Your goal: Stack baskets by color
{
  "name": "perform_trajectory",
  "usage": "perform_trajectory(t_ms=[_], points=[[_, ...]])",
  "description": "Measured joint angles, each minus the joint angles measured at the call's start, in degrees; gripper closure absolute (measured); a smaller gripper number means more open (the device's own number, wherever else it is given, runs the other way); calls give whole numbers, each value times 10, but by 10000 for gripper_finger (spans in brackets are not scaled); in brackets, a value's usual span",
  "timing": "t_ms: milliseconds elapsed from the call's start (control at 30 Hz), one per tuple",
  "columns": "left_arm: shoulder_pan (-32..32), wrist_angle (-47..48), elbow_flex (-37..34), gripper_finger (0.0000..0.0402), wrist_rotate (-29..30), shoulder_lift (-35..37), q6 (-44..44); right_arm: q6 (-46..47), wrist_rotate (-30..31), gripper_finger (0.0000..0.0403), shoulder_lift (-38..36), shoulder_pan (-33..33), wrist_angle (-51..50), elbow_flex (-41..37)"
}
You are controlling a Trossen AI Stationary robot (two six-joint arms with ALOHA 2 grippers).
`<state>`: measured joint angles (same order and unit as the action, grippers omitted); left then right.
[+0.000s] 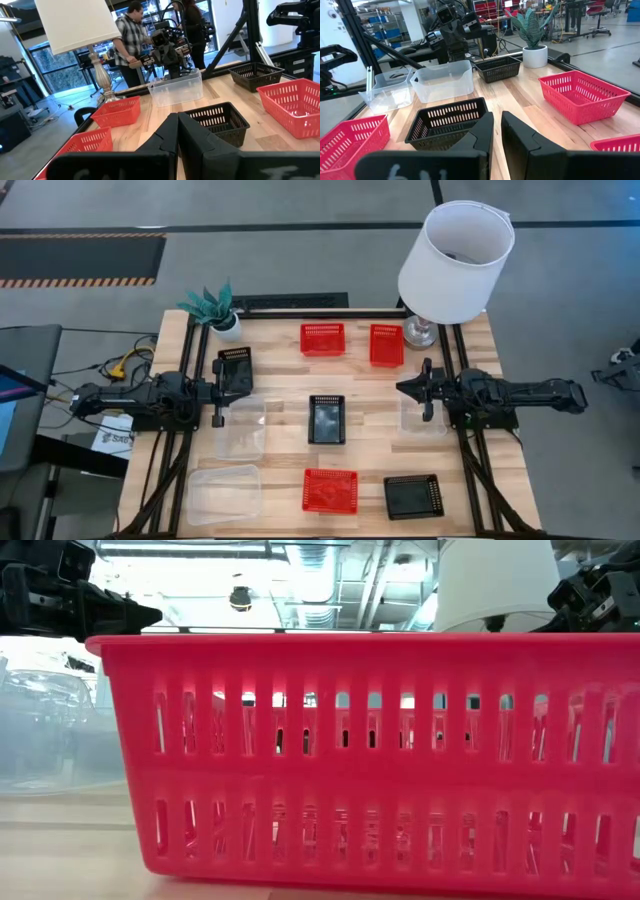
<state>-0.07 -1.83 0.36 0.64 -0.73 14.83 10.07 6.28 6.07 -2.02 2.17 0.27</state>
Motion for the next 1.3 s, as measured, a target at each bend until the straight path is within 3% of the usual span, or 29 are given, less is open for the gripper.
perform_trajectory(t_ms=[533, 900, 1300], points=[[0, -1, 0, 401, -2, 0, -8, 0, 0, 342, 0, 0, 0, 0], [0, -1, 0, 401, -9, 0, -371, 0, 0, 342, 0, 0, 8, 0], [0, -5, 0, 401, 26, 0, -460, 4, 13, 342, 0, 1, 28, 1]])
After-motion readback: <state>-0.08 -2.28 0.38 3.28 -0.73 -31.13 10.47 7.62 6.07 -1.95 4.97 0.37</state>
